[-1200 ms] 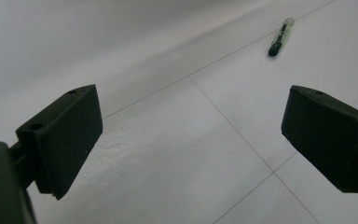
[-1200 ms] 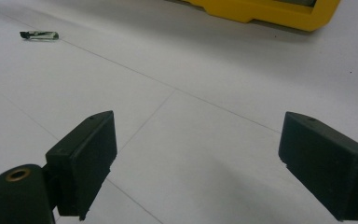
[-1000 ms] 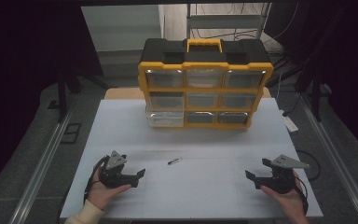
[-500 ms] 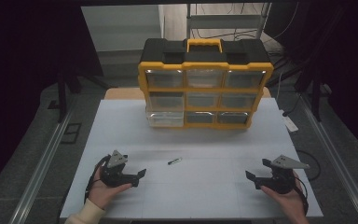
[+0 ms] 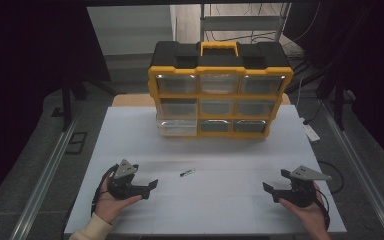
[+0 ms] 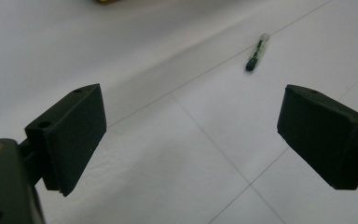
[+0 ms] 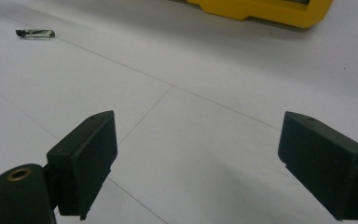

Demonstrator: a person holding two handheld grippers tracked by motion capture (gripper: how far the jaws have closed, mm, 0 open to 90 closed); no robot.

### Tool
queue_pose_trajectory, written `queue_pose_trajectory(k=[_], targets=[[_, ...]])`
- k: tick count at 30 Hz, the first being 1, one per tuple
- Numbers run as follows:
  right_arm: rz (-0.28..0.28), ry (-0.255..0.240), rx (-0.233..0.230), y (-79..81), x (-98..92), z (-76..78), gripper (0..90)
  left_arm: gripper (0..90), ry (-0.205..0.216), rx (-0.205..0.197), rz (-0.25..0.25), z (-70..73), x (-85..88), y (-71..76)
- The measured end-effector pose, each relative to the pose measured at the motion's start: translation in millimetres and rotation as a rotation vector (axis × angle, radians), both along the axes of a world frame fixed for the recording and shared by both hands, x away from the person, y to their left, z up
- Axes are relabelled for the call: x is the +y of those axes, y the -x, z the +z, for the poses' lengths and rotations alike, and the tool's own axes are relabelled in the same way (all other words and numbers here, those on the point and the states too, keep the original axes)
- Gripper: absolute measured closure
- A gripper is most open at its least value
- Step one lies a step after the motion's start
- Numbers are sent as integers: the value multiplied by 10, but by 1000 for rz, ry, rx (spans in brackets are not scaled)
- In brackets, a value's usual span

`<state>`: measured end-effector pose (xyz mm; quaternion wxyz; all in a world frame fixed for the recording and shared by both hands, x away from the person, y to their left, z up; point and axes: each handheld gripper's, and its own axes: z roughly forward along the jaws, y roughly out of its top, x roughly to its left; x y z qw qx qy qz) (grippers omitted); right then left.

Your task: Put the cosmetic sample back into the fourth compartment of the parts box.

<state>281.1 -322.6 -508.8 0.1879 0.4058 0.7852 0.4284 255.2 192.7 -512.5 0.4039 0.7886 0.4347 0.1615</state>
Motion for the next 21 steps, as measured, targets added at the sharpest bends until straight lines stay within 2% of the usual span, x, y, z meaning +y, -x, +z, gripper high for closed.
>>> queue_pose_trajectory(k=[5,11,17,21], targets=[[-2,5,-1,5,0,1,123,86,-24,-13,-26,42,-86,-22],[8,8,-2,-2,2,-6,123,86,-31,-14,-43,77,-140,-59],[1,12,-1,-2,2,-5,123,93,-34,-15,-64,125,-186,-75],[0,12,2,-2,6,-7,123,96,-20,-16,-79,170,-213,-97]])
